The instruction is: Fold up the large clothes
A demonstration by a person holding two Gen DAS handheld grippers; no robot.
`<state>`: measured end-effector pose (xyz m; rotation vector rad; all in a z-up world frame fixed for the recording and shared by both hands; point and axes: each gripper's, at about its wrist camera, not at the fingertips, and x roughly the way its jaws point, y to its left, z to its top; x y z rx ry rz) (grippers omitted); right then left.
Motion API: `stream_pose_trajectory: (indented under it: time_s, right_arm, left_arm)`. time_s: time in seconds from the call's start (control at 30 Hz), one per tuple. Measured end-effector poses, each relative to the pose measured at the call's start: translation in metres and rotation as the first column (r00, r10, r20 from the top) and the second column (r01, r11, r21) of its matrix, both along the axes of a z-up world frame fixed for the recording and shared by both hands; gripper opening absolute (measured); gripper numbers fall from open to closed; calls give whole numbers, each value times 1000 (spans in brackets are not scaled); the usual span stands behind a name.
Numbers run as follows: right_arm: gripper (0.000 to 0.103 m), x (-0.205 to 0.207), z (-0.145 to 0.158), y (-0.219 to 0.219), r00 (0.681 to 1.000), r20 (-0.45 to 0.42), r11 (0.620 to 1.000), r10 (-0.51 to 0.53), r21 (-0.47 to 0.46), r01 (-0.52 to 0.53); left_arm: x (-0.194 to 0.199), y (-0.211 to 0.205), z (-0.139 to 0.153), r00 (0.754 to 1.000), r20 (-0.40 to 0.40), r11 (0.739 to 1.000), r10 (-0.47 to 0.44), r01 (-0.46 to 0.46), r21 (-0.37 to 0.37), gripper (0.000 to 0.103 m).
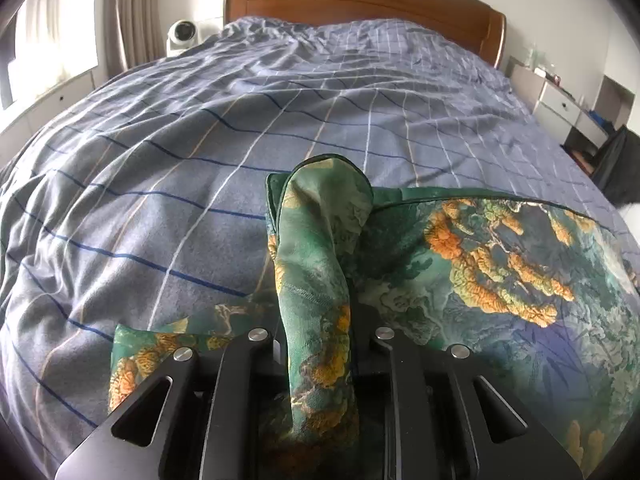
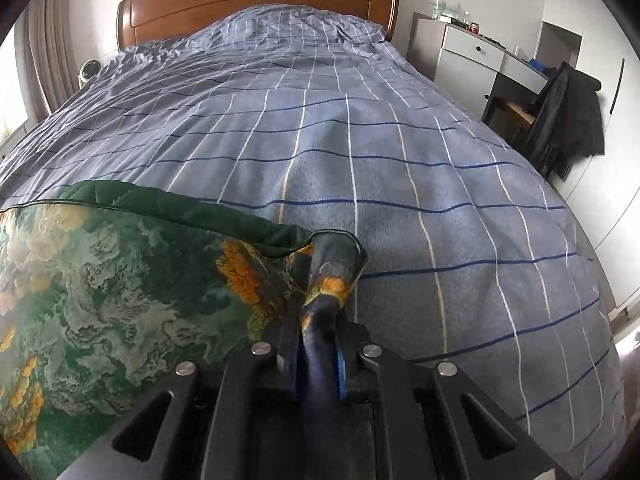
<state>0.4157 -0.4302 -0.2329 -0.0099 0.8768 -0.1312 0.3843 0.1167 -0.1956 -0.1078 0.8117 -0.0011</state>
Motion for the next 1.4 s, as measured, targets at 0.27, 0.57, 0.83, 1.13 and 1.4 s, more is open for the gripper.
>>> stream_pose_trajectory:
  time_s: [0.27, 0.57, 0.83, 1.13, 1.4]
  right_arm:
    - [18, 1, 2, -3, 1000, -3, 999, 3, 35, -3]
    - [63, -8, 36, -47, 996, -54, 975, -76, 205, 86]
    - [65, -81, 120, -17, 985, 109, 984, 133, 105, -144]
    - [66, -128, 56, 24, 979, -12, 978, 204, 50, -203]
    - [66, -205, 80, -6, 986, 167, 983, 5, 178, -35]
  left_arm:
    - [-2, 8, 5, 1000, -16, 999, 24, -24, -23, 51]
    - [-29, 42, 56, 997, -31, 988, 68, -72, -139, 89]
    - [-89, 33, 85, 999, 38, 998, 32, -30, -64, 93]
    - [-130, -4, 99, 996, 12, 996, -87, 87, -5, 94]
    - [-107, -110, 107, 962, 38, 962, -271, 268, 57, 98]
